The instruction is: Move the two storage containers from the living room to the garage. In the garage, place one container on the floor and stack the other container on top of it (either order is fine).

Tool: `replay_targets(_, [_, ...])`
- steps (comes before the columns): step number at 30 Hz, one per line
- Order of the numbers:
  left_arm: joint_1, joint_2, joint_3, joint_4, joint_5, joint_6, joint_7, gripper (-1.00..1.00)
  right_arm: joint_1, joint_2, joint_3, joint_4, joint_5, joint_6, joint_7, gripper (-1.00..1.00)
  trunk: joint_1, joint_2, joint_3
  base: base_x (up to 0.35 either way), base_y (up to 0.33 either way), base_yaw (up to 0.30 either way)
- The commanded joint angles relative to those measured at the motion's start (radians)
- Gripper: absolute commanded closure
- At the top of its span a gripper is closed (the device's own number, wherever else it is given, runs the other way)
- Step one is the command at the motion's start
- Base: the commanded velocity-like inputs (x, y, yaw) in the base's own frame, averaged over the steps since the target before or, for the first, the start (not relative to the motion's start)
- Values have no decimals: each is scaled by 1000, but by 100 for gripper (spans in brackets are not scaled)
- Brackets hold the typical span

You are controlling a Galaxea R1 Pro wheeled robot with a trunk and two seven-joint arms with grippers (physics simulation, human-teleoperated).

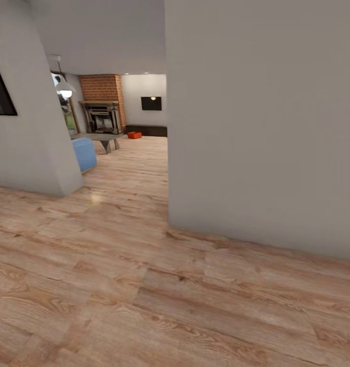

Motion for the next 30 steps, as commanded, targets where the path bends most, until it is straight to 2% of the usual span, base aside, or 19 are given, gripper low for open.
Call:
replay_targets(1, [-1,0,-1,0,9,3,3,-100,-1,1,8,3,-10,-5,-1,-100,1,0,-1,321,0,269])
replay_targets(30, [-1,-1,-1,0,8,3,3,-100,-1,0,8,3,-10,-6,-2,-100,1,0,-1,321,0,274])
